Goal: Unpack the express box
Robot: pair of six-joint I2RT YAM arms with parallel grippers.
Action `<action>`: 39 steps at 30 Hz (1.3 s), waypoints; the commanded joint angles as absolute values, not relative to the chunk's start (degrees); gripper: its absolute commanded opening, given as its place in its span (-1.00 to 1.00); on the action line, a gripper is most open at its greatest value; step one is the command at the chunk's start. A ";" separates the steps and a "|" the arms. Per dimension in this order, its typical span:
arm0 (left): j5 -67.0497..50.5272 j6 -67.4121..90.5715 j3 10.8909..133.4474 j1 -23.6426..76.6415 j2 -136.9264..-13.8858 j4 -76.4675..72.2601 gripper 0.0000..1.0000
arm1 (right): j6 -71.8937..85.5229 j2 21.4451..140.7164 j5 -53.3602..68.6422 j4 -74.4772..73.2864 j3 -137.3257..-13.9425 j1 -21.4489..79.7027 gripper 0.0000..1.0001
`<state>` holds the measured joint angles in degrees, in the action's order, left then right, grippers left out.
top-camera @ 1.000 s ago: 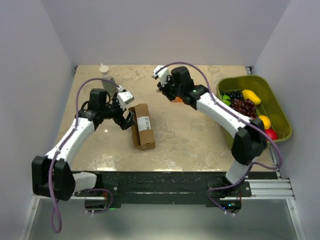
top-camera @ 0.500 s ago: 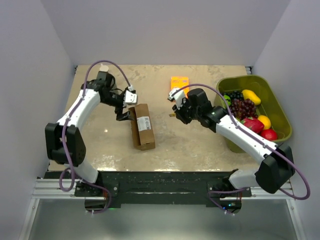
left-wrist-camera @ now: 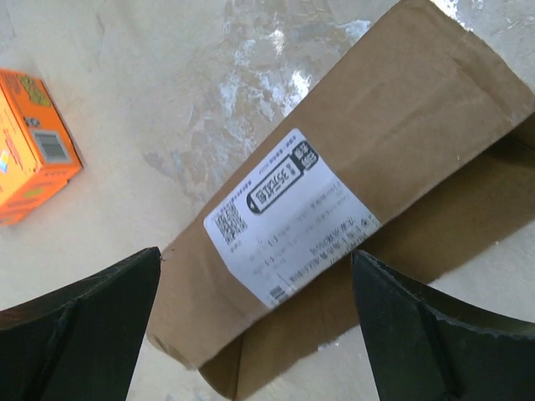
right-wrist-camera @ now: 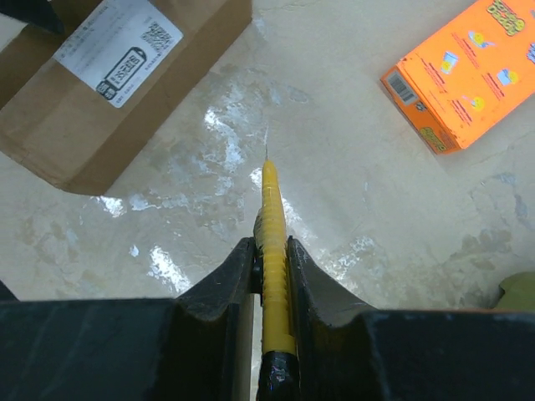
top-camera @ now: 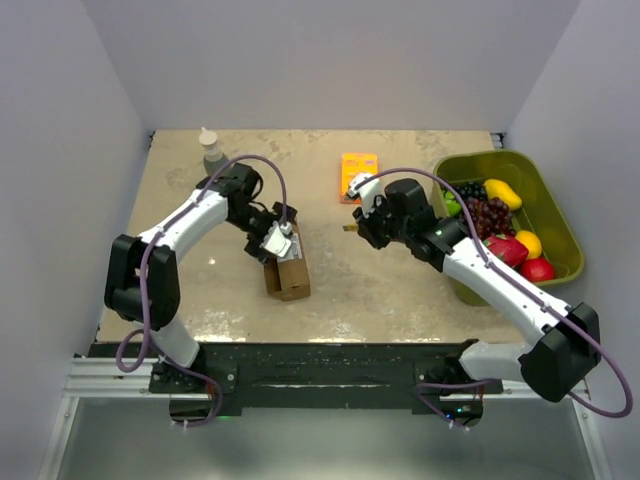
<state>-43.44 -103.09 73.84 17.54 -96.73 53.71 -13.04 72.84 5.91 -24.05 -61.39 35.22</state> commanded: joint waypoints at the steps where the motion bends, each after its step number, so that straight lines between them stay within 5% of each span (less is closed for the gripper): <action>1: -42.64 -109.23 74.43 22.14 -96.49 54.20 1.00 | -3.01 70.58 2.28 -25.22 -63.01 30.60 -1.00; 19: -24.26 -116.37 85.69 31.20 -108.10 75.41 1.00 | 1.58 68.91 7.65 -24.61 -65.13 23.20 -1.00; 29: -38.83 -88.97 99.13 25.94 -115.92 75.24 0.79 | 3.68 70.05 8.69 -23.12 -64.42 22.06 -1.00; 39: -48.33 -74.38 97.37 22.24 -121.27 75.32 0.60 | 8.78 75.14 32.42 -8.44 -55.04 22.06 -1.00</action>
